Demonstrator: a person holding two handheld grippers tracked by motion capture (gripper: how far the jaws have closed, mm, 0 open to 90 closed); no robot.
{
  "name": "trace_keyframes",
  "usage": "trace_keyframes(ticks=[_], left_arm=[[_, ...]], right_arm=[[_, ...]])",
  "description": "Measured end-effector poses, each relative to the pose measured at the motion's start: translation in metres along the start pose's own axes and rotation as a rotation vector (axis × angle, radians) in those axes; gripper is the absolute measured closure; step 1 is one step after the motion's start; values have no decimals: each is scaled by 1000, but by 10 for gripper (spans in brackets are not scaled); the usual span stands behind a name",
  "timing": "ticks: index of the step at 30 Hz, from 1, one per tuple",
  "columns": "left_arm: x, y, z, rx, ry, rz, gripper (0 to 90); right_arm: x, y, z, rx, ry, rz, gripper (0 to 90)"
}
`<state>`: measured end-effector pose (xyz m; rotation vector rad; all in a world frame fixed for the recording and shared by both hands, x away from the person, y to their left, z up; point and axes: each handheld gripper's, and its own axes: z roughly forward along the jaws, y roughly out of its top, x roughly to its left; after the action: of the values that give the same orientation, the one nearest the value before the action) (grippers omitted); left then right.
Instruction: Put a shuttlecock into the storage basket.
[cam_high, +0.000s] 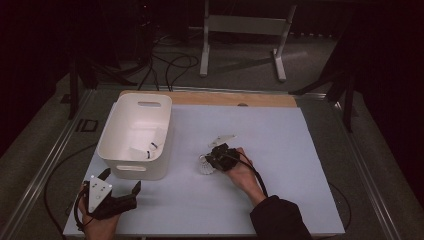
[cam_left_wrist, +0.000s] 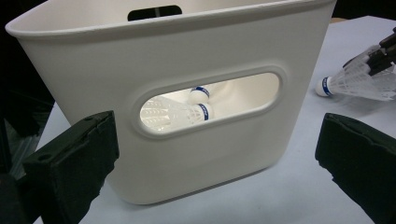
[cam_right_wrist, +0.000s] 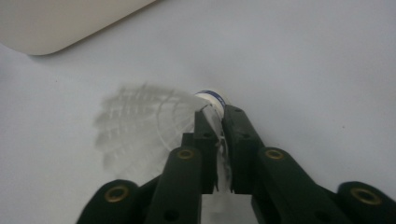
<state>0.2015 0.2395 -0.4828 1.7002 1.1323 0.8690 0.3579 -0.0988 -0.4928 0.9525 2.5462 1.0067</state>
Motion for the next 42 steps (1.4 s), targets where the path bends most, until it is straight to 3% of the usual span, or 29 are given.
trace_keyframes(ticks=[19,42], left_arm=[[0,0,0,-1,0,0,1],[0,0,0,0,0,0,1]], right_arm=[[-3,3,-3,-24,-3,37,877],[-5,4,-11,-33,-25,37,878]])
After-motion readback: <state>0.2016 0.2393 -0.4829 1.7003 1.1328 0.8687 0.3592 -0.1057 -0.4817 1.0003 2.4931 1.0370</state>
